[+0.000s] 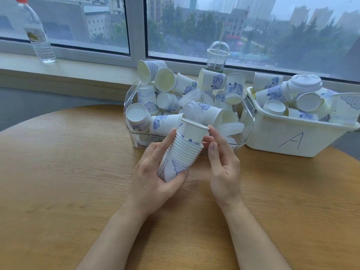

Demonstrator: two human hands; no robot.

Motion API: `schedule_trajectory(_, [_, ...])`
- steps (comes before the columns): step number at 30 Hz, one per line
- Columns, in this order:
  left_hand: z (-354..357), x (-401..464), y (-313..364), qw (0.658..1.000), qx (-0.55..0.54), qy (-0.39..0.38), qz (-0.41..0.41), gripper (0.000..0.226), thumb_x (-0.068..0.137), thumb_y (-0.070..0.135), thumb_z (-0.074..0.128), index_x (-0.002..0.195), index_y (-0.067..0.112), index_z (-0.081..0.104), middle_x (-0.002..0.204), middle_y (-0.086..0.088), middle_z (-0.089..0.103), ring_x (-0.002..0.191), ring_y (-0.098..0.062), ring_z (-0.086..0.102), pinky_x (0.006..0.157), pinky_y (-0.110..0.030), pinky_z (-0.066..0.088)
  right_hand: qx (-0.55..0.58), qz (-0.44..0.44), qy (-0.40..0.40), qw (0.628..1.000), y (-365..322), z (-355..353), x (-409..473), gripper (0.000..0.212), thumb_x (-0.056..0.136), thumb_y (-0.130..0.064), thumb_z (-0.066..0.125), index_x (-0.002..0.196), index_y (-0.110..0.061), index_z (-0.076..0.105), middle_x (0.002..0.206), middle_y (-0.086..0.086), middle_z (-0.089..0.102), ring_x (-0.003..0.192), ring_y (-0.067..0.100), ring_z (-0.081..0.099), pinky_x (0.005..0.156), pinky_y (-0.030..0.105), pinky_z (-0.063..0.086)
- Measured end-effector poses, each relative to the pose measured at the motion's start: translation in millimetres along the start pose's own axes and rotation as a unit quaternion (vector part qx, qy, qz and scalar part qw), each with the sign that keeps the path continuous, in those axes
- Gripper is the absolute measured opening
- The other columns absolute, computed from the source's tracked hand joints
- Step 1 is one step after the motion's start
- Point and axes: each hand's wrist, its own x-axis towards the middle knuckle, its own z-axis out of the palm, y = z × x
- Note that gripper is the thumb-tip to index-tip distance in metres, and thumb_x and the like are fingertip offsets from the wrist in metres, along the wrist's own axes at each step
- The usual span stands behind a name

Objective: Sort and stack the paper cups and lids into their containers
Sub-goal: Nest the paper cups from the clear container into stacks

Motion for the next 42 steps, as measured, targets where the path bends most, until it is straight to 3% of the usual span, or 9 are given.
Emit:
schedule_trajectory(4, [-2, 1, 0, 1.000, -0.014, 0.019, -0.012, 0.089, 0.080, 0.042, 0.077, 0.160, 0.027, 0.042, 0.122, 0.006, 0.064, 0.115, -0.011, 0.062, 0.101, -0.011, 0.040, -0.016, 0.008, -0.027, 0.999, 2, 3, -3, 0.036, 0.108, -0.029, 0.050, 0.138, -0.017, 0.067, 0.130, 0.003, 0.073, 0.127, 0.025, 0.065, 0.111, 0.047, 0.050])
schedule_trajectory(9, [-6, -1, -3, 1.000, -0.007, 0.008, -0.015, 0.092, 0.080, 0.037, 0.082, 0.161, 0.027, 0.040, 0.128, 0.004, 0.064, 0.117, -0.014, 0.063, 0.100, -0.020, 0.048, -0.022, 0.017, -0.040, 0.999, 1, 3, -3, 0.035, 0.107, -0.030, 0.052, 0.134, -0.015, 0.069, 0.131, 0.002, 0.073, 0.128, 0.027, 0.064, 0.110, 0.054, 0.049])
schedule_trajectory(20, [-13, -1, -1, 0.999, -0.011, 0.046, -0.024, 0.101, 0.077, 0.029, 0.086, 0.163, 0.035, 0.033, 0.121, 0.005, 0.066, 0.107, -0.019, 0.068, 0.084, -0.042, 0.060, -0.043, -0.001, -0.069, 0.997, -13, 11, 3, 0.030, 0.106, -0.031, 0.054, 0.125, -0.018, 0.074, 0.120, 0.000, 0.076, 0.119, 0.027, 0.069, 0.104, 0.044, 0.054])
schedule_trajectory(23, [-21, 0, -3, 0.994, 0.011, 0.097, -0.046, 0.094, 0.073, 0.033, 0.085, 0.157, 0.037, 0.041, 0.123, 0.011, 0.063, 0.106, -0.013, 0.066, 0.080, -0.041, 0.060, -0.121, -0.027, -0.099, 0.987, -16, 24, 12, 0.027, 0.108, -0.033, 0.057, 0.127, -0.026, 0.074, 0.121, -0.011, 0.075, 0.120, 0.020, 0.067, 0.102, 0.047, 0.053])
schedule_trajectory(26, [-28, 3, -4, 0.985, 0.034, 0.159, -0.066, 0.093, 0.072, 0.039, 0.082, 0.156, 0.035, 0.042, 0.123, 0.010, 0.061, 0.102, -0.004, 0.063, 0.075, -0.037, 0.059, -0.233, -0.090, -0.122, 0.961, -25, 38, 29, 0.022, 0.106, -0.031, 0.061, 0.124, -0.029, 0.073, 0.114, -0.021, 0.071, 0.114, 0.009, 0.063, 0.097, 0.037, 0.051])
schedule_trajectory(30, [-36, 5, -8, 0.962, 0.071, 0.250, -0.080, 0.096, 0.074, 0.023, 0.090, 0.158, 0.025, 0.042, 0.124, 0.007, 0.054, 0.093, 0.012, 0.054, 0.071, -0.023, 0.053, -0.311, -0.140, -0.127, 0.932, -35, 65, 55, 0.038, 0.098, -0.025, 0.070, 0.135, -0.032, 0.064, 0.119, -0.017, 0.067, 0.110, 0.010, 0.056, 0.102, 0.038, 0.047])
schedule_trajectory(35, [-43, 9, -18, 0.927, 0.071, 0.334, -0.157, 0.095, 0.076, 0.012, 0.088, 0.156, 0.024, 0.038, 0.127, 0.002, 0.049, 0.113, -0.014, 0.050, 0.098, -0.051, 0.052, -0.398, -0.143, -0.229, 0.877, -35, 106, 79, 0.069, 0.091, -0.025, 0.077, 0.153, -0.034, 0.048, 0.143, -0.008, 0.062, 0.128, 0.018, 0.048, 0.112, 0.038, 0.036])
schedule_trajectory(39, [-42, 9, -25, 0.919, 0.083, 0.337, -0.187, 0.094, 0.076, 0.014, 0.086, 0.154, 0.027, 0.037, 0.127, -0.007, 0.054, 0.118, -0.028, 0.053, 0.102, -0.049, 0.043, -0.447, -0.137, -0.264, 0.844, -27, 126, 88, 0.069, 0.090, -0.030, 0.078, 0.152, -0.036, 0.049, 0.150, -0.009, 0.055, 0.133, 0.022, 0.046, 0.110, 0.037, 0.033])
schedule_trajectory(42, [-40, 10, -29, 0.917, 0.086, 0.330, -0.206, 0.094, 0.074, 0.016, 0.086, 0.154, 0.030, 0.037, 0.124, -0.004, 0.052, 0.118, -0.032, 0.055, 0.101, -0.048, 0.042, -0.426, -0.137, -0.233, 0.864, -23, 128, 90, 0.057, 0.091, -0.033, 0.076, 0.145, -0.035, 0.057, 0.141, -0.008, 0.061, 0.126, 0.022, 0.051, 0.109, 0.037, 0.037])
